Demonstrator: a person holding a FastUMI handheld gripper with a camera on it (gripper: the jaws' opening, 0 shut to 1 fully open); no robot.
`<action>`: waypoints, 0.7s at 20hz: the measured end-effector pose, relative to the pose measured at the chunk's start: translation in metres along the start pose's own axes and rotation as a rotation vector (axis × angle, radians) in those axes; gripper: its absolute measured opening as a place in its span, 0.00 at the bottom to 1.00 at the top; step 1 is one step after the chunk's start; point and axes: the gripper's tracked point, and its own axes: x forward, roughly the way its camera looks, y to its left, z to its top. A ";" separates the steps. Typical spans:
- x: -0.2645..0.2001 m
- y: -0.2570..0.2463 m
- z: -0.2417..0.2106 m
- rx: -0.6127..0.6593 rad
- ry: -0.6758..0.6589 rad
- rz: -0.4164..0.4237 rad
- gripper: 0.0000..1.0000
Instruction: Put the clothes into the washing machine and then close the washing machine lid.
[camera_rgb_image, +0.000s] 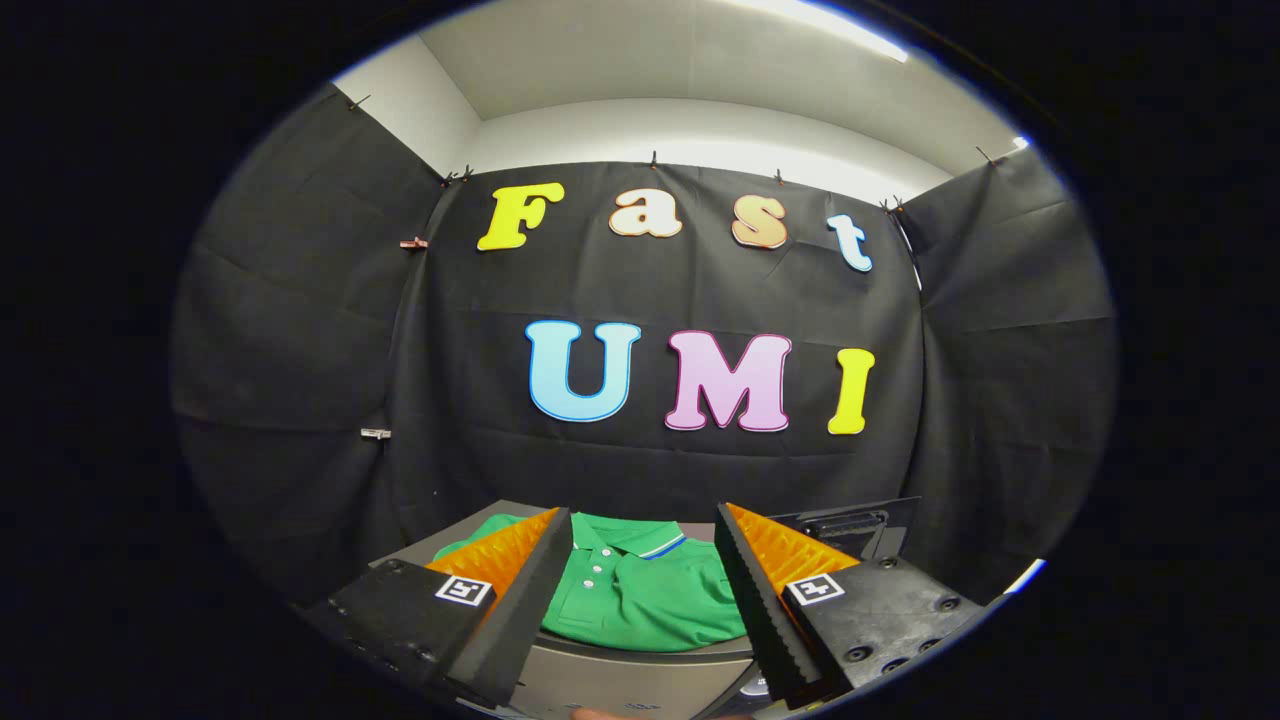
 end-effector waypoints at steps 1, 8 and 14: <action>-0.001 0.002 0.001 -0.003 -0.003 0.005 0.91; 0.008 0.010 -0.015 0.027 0.058 0.037 0.91; 0.026 0.011 -0.025 0.053 0.130 0.028 0.91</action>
